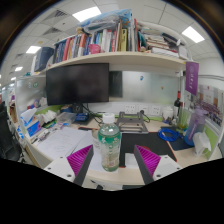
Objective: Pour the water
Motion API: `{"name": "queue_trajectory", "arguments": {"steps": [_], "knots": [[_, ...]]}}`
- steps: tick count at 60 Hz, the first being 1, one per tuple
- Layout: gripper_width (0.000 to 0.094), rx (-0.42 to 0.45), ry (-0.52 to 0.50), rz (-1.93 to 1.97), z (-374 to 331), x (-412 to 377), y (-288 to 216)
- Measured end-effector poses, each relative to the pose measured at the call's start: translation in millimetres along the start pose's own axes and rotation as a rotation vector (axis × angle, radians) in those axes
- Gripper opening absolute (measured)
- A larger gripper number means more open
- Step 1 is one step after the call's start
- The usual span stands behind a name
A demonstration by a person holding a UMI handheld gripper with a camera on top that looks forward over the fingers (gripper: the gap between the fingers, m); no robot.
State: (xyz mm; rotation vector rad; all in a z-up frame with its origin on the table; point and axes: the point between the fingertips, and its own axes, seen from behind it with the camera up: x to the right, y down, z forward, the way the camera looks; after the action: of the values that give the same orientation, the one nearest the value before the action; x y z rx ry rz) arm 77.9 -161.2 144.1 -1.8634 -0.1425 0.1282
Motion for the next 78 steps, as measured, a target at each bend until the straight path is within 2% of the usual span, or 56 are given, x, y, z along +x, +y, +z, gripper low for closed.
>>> {"name": "queue_trajectory", "arguments": {"steps": [6,17,23,27,41,46,57,63,78], "knots": [[0.0838,0.011,0.012,0.035,37.6,-6.9,11.9],[0.0727,0.030,0.068,0.059,82.7,-0.9,23.4],[0.0628,0.048,0.105,0.032,97.5,1.6,23.6],[0.0517,0.059,0.114,0.024,103.6,-1.6,23.3],[0.0352,0.086,0.153,-0.016,109.9,-1.0,21.1],[0.0325,0.081,0.159,-0.038,113.1,-1.8,19.0],[0.0303,0.016,0.157,-0.076,116.8,-0.4,12.1],[0.0302,-0.048,0.155,-0.188,112.7,14.5,-1.8],[0.0300,-0.290,0.231,-0.816,125.1,96.0,-26.7]]}}
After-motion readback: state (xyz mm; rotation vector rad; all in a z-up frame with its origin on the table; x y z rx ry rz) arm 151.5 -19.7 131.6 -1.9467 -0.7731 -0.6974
